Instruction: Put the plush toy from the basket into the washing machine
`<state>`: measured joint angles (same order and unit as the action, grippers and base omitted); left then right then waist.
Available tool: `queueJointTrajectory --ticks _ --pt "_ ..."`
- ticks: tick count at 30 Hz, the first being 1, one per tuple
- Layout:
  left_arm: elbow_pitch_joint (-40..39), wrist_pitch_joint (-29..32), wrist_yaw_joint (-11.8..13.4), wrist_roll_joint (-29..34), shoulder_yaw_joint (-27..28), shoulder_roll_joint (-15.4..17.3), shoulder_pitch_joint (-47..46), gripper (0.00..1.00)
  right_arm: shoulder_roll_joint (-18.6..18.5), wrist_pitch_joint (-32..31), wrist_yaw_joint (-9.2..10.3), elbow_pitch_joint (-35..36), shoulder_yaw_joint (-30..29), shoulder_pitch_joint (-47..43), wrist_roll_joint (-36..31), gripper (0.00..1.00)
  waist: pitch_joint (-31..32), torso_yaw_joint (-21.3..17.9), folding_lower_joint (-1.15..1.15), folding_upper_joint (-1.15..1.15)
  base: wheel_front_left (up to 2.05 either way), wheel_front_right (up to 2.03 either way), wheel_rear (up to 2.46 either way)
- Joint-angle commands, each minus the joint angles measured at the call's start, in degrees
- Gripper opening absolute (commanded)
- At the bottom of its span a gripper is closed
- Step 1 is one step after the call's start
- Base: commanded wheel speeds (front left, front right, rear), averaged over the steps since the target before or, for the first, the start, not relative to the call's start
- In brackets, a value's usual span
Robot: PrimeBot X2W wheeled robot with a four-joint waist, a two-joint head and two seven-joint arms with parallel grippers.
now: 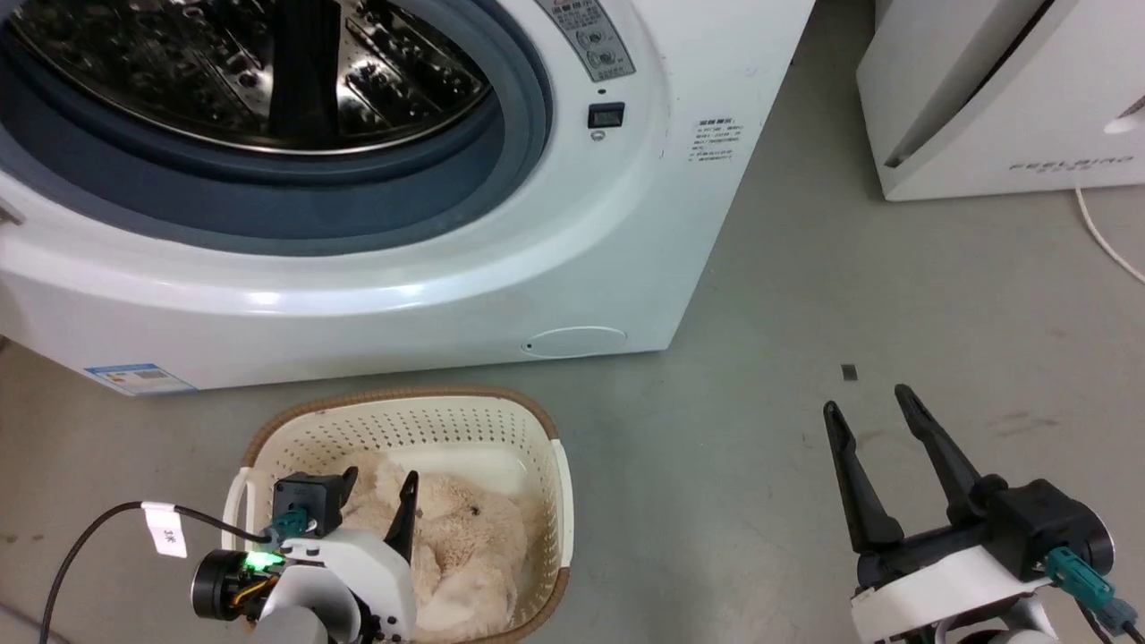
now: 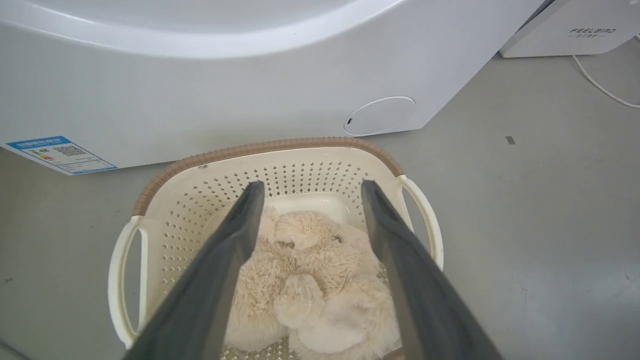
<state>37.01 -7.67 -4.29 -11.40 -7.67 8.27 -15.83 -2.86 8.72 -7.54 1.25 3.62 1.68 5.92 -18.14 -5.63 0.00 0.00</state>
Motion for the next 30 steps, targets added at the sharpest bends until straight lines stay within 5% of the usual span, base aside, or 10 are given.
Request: queueJointTrajectory --ticks 1,13,30 --pt "1.2 -0.6 -0.4 -0.6 -0.3 0.4 -1.3 1.00 0.0 0.5 0.03 0.4 0.1 0.9 0.7 1.00 -0.7 -0.3 0.00 0.00 0.00 0.00 0.00" --pt "9.4 -2.9 -1.1 -1.8 -2.3 2.0 -6.4 1.00 0.0 1.9 0.04 1.3 1.1 1.8 1.7 1.00 -6.1 -0.9 0.00 0.00 0.00 0.00 0.00" --pt "23.6 2.8 -2.1 -6.1 -11.3 4.7 -14.5 1.00 0.0 4.0 0.05 2.9 1.4 2.7 3.2 1.00 -15.2 -3.0 0.00 0.00 0.00 0.00 0.00"
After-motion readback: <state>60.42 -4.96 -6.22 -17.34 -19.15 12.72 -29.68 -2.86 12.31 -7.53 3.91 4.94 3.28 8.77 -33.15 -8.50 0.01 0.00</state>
